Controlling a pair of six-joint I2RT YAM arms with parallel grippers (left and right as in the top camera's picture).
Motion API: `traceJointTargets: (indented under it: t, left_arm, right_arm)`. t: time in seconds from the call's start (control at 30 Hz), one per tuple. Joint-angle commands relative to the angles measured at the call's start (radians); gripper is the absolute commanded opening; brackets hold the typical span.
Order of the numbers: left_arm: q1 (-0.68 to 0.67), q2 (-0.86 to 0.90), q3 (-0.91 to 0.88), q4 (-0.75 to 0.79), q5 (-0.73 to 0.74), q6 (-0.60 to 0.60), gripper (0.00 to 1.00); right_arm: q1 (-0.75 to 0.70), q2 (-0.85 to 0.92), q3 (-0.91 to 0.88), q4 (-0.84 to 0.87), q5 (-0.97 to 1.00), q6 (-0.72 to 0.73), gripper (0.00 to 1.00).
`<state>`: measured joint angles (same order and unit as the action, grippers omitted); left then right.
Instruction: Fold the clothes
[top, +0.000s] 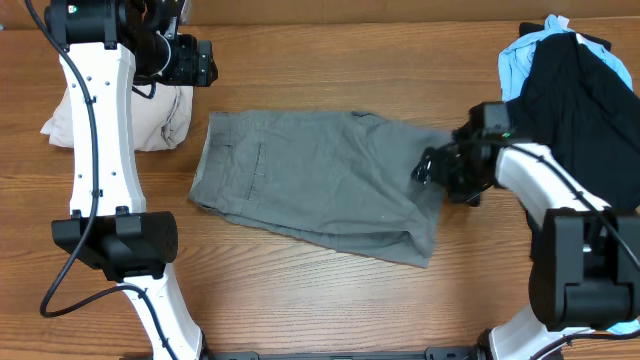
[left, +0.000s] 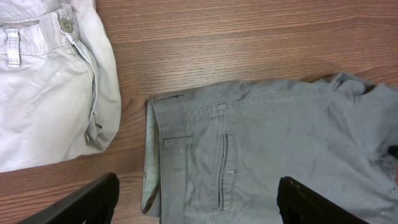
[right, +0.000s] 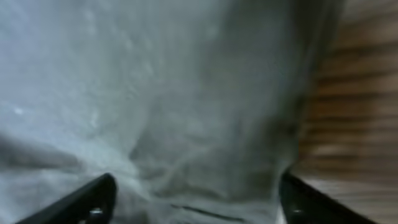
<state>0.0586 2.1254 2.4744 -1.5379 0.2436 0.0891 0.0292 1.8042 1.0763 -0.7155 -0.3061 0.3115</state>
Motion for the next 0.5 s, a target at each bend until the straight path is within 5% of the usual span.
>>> traceJointTargets:
  t: [0.0,0.1,0.2,0.37,0.47]
  left_arm:
    - [-0.009,0.007,-0.004,0.002,0.009,0.019,0.84]
    - [-0.009,0.007,-0.004,0.001,0.009,0.019,0.84]
    - [-0.008,0.007,-0.004,-0.001,0.009,0.019,0.84]
    - [-0.009,0.007,-0.005,0.001,0.009,0.019,0.83]
    - [-0.008,0.007,-0.005,0.002,0.01,0.015,0.84]
  right_arm:
    - [0.037,-0.003,-0.061,0.064,0.056,0.035,0.8]
    - [0.069,-0.003,-0.101,0.111,0.151,0.086,0.77]
    - [0.077,-0.003,-0.114,0.12,0.231,0.124,0.62]
    - [0.038,-0.003,-0.106,0.122,0.261,0.143,0.18]
    - [-0.032,-0.003,-0.064,0.078,0.259,0.134,0.04]
